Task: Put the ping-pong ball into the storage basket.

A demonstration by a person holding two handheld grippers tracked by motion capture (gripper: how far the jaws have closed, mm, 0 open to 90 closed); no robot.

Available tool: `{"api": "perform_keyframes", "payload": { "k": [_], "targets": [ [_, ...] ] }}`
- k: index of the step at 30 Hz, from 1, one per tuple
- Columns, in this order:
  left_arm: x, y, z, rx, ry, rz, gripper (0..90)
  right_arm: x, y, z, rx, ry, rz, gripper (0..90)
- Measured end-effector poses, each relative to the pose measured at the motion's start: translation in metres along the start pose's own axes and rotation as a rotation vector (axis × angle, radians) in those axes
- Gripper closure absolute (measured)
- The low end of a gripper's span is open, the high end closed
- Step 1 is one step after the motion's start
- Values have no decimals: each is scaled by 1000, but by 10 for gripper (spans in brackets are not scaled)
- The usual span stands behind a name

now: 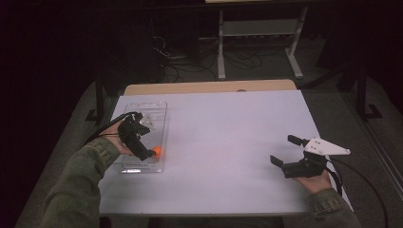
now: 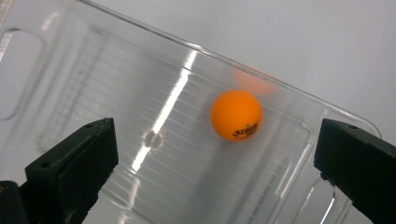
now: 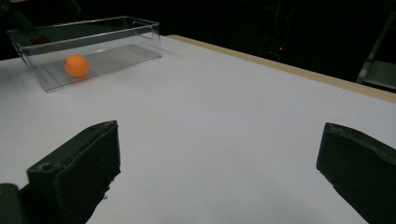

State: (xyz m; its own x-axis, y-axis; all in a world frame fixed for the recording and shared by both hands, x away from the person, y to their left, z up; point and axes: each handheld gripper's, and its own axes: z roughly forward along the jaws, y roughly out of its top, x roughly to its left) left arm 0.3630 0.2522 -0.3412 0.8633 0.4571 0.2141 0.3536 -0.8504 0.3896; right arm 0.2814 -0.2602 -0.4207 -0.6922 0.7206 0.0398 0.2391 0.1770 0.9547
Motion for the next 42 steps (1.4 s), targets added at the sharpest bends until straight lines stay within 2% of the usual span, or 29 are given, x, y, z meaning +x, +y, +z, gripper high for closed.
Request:
{"api": "perform_keyframes", "payload": {
  "k": [4, 6, 12, 18, 27, 35, 42],
  "targets": [
    [1, -4, -6, -48, 16, -29, 0, 0, 0, 0, 2, 0, -3, 0],
    [0, -6, -10, -73, 12, -40, 0, 0, 0, 0, 1, 0, 0, 0],
    [-7, -9, -12, -115, 8, -38, 0, 0, 0, 0, 1, 0, -2, 0],
    [-8, -17, -14, -182, 28, -83, 0, 0, 0, 0, -1, 0, -2, 0],
    [-9, -27, -17, -222, 53, -115, 0, 1, 0, 0, 1, 0, -3, 0],
    [-12, -39, -20, -297, 69, -170, 0, 1, 0, 1, 2, 1, -3, 0],
    [-15, -43, -27, -342, 94, -189, 0, 1, 0, 1, 0, 0, -3, 0]
  ]
}}
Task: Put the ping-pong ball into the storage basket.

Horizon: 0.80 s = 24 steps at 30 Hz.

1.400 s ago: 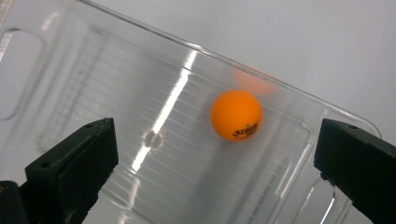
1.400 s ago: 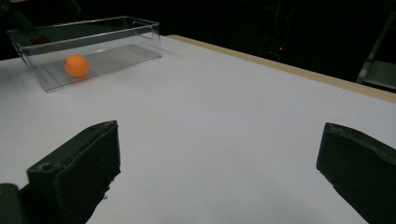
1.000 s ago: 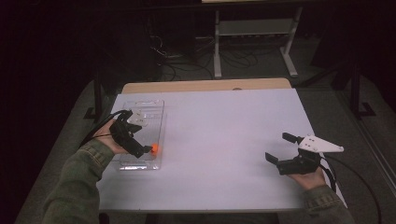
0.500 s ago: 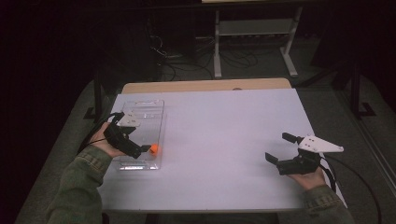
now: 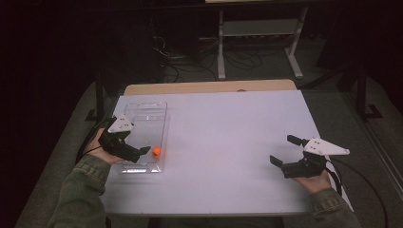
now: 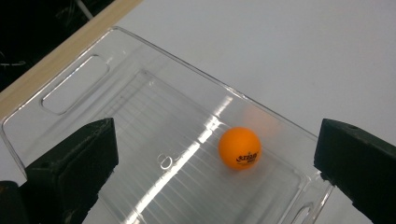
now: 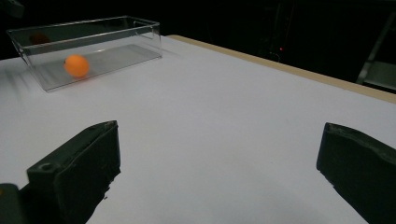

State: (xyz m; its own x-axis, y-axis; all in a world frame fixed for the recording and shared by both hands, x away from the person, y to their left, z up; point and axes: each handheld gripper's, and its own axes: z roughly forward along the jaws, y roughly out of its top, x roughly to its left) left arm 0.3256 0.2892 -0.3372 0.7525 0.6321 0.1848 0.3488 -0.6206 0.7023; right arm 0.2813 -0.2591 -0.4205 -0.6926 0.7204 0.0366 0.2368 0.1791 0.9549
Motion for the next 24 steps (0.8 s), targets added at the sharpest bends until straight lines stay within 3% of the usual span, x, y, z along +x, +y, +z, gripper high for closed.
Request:
{"api": "perform_keyframes", "payload": {
  "k": [2, 14, 20, 24],
  "targets": [
    [-1, -2, -2, -10, 11, -1, 0, 0, 0, 0, 0, 0, 0, 0],
    [3, -25, -14, -130, 32, -109, 0, 0, 0, 0, -2, 0, -3, 0],
    [1, -29, -19, -181, 62, -124, 0, 0, 0, 0, -2, 1, -3, 0],
    [0, -33, -21, -211, 45, -139, 0, 1, 0, 0, -1, 1, -1, 0]
  ]
}}
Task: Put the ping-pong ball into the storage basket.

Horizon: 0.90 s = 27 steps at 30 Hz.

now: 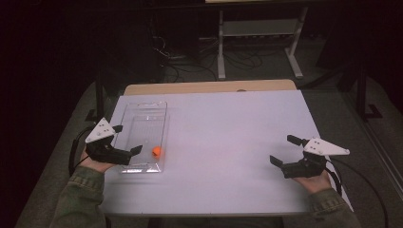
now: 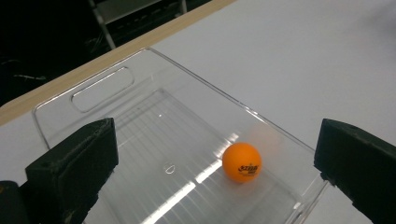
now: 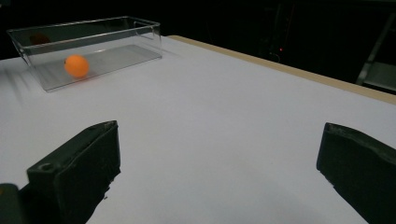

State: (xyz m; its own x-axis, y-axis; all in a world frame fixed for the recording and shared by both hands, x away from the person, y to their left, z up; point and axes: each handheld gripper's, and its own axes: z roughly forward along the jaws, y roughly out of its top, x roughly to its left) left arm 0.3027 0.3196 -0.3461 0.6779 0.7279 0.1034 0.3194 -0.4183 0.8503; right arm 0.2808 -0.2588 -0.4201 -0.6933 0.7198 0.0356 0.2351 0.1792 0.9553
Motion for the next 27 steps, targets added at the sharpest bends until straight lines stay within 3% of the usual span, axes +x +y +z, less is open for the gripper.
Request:
{"api": "perform_keyframes", "payload": {
  "k": [8, 14, 27],
  "targets": [
    [0, -13, -4, -54, -1, -27, 0, 0, 0, 0, 2, 0, -2, 0],
    [1, -23, -10, -125, 20, -67, 0, 0, 0, 0, 1, 0, -3, 0],
    [1, -51, -14, -215, 53, -119, 0, 0, 0, 0, 0, -2, -2, 0]
  ]
}}
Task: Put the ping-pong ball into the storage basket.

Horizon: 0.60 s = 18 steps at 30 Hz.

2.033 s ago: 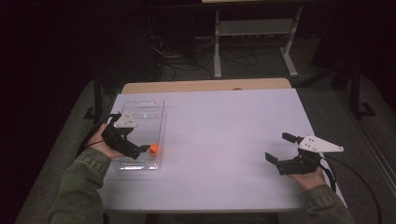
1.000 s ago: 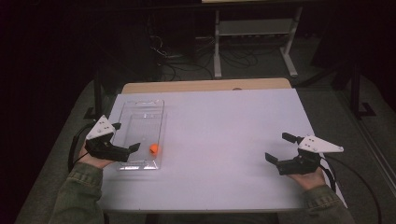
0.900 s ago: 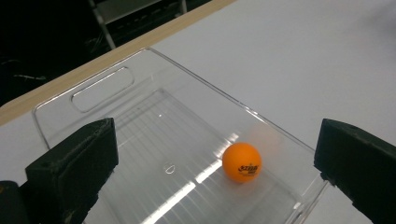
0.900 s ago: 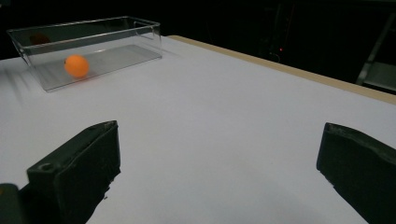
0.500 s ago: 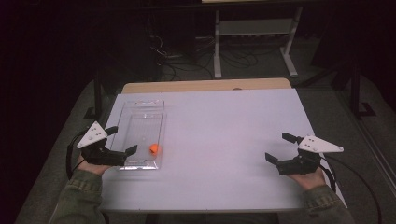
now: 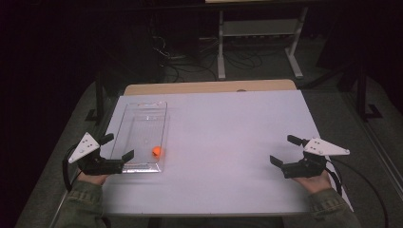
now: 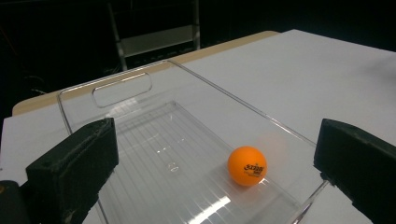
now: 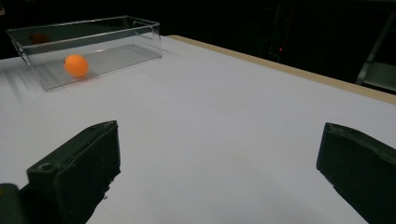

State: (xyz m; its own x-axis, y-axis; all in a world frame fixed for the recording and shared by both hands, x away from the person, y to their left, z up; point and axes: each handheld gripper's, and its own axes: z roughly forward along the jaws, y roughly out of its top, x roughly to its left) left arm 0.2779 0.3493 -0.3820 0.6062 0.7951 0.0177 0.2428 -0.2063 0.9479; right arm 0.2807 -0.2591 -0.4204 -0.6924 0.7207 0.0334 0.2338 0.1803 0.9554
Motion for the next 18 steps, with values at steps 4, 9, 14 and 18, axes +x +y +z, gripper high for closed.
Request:
{"api": "perform_keyframes", "payload": {
  "k": [4, 9, 14, 18],
  "targets": [
    [1, -5, -2, -29, 16, -5, 0, 0, 0, 0, 0, -1, 0, 0],
    [-1, -13, -6, -54, 55, -4, 0, 0, 0, -1, 0, 0, 0, 0],
    [-1, -20, -13, -83, 91, -8, 0, 0, 0, 0, -1, 0, 2, 0],
    [-1, -25, -16, -107, 117, -12, 0, 0, -1, 0, -4, 0, 5, 0]
  ]
}}
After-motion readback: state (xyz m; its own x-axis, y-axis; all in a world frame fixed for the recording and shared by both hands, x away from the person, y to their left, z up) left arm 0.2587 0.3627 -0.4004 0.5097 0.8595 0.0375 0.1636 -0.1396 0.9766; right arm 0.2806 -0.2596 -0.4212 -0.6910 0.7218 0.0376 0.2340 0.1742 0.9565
